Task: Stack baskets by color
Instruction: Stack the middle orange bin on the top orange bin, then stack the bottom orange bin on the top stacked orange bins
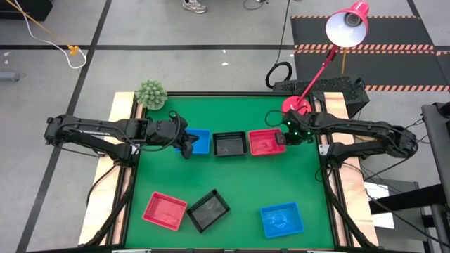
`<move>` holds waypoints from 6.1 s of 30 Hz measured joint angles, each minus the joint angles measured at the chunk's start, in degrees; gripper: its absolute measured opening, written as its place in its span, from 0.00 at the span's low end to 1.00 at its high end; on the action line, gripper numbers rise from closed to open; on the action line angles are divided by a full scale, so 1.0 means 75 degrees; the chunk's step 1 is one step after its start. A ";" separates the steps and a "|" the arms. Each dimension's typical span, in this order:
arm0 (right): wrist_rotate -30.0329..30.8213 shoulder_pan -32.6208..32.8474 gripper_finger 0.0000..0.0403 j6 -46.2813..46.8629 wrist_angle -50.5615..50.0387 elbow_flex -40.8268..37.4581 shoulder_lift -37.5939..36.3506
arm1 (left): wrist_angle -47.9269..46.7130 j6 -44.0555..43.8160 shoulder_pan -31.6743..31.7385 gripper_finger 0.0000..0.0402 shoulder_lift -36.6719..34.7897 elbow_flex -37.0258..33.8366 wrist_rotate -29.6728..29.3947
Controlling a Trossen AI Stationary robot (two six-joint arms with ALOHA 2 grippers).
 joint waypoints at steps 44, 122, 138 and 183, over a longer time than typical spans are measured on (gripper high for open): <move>0.0750 0.1763 0.00 0.1609 -0.0537 0.0000 -0.2566 | -0.4117 -0.6153 -0.3917 0.43 -0.0003 -0.0006 0.2029; 0.3547 0.4889 0.00 0.3199 0.1992 0.3036 0.0136 | -0.6131 -0.8978 -0.4466 0.02 -0.0456 0.0903 0.0774; 0.3606 0.4144 0.31 -0.2772 0.4140 0.5289 0.2253 | -0.5956 -0.4847 -0.1189 0.02 0.0631 0.3311 -0.3069; 0.6709 0.3008 0.04 -0.5821 0.4193 0.5281 0.2283 | -0.0720 -0.0316 0.1126 0.11 0.1711 0.3614 -0.2426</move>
